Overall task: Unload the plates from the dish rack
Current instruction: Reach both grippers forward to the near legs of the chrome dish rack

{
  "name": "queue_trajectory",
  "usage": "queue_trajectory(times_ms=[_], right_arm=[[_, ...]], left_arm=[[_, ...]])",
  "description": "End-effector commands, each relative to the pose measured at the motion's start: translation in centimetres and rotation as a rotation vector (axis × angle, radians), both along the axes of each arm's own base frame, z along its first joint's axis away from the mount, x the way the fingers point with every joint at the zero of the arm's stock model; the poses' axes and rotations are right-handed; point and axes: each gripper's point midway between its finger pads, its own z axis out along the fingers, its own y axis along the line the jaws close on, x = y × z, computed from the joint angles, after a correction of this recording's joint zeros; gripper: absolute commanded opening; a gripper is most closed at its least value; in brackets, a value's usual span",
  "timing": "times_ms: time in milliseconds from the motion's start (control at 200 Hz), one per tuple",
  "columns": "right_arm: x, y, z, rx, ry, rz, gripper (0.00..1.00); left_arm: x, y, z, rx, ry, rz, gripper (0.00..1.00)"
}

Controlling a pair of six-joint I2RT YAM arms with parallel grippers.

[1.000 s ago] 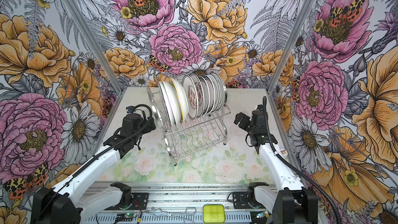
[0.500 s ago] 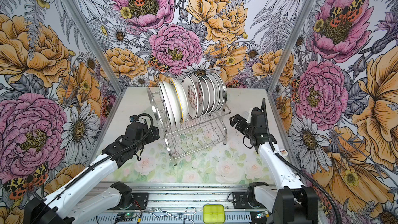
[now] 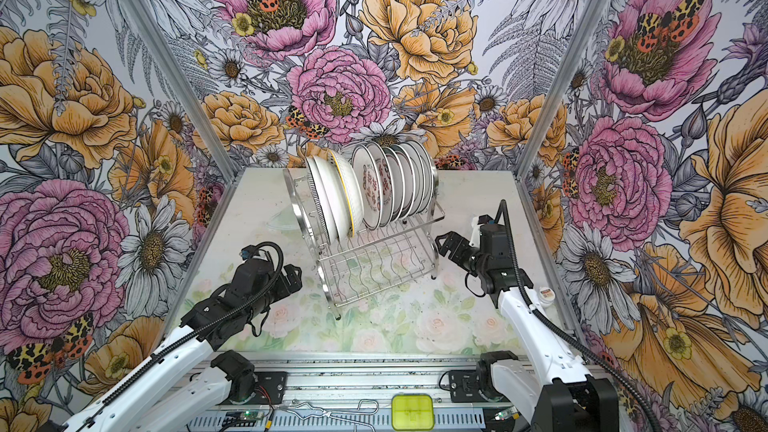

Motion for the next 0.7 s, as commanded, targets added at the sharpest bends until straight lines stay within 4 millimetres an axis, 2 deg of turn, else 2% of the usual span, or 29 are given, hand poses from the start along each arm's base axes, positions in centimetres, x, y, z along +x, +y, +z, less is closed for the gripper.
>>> queue_trajectory(times_ms=[0,70,430,696], right_arm=[[-0.6,0.8,-0.4,-0.014,-0.007,0.03,0.9],[-0.8,1.0,-0.9,-0.033,-0.003,0.039,0.87],[-1.1,1.8,-2.2,-0.099,0.01,0.062,0.82],[-0.6,1.2,-3.3,-0.176,0.023,0.056,0.78]], left_arm=[[-0.8,-1.3,-0.4,-0.068,0.034,-0.041,0.99],[-1.3,-2.2,-0.4,-0.082,0.037,-0.081,0.99],[-4.3,-4.9,-1.0,-0.129,0.009,-0.216,0.96],[-5.5,-7.2,0.9,-0.115,-0.084,-0.308,0.95]])
